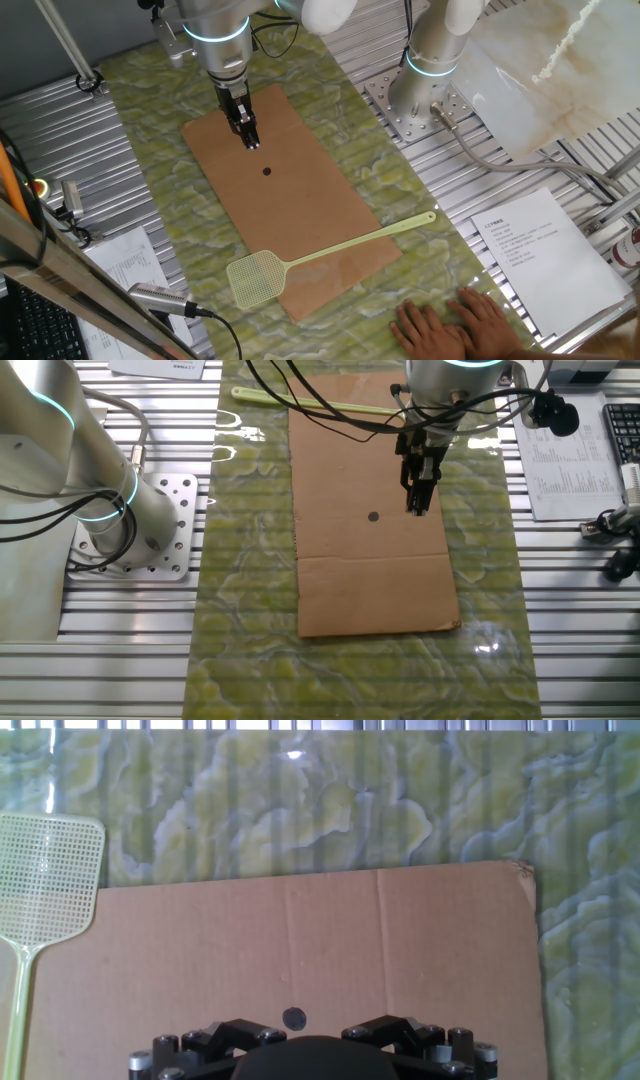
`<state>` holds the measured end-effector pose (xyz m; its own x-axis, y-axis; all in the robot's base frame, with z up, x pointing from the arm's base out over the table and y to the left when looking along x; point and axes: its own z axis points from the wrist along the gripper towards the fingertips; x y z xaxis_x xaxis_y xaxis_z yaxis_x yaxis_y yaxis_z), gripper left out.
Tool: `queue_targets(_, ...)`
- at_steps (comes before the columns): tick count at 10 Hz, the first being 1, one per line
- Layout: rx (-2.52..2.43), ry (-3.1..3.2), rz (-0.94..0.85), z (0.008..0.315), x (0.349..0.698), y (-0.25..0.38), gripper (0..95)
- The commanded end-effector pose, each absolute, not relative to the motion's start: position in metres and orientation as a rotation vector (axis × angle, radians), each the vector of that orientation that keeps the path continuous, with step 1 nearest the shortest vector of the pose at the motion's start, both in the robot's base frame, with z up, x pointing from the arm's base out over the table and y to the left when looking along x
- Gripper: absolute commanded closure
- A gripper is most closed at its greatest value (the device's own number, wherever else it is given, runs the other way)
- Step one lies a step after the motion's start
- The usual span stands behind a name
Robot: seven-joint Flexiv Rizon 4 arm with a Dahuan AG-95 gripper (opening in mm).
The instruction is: Swat with a flyswatter
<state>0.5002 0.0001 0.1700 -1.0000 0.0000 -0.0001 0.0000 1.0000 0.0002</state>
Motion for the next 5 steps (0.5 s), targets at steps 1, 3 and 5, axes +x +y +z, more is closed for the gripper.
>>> queue_targets(1,0.053,3.129,-0.004,0.17,0.5,0.0,95.0)
queue_targets(3,0.037,3.133,-0.042,0.17,0.5,0.0,95.0)
queue_targets(5,0.037,3.134,-0.049,0.17,0.5,0.0,95.0)
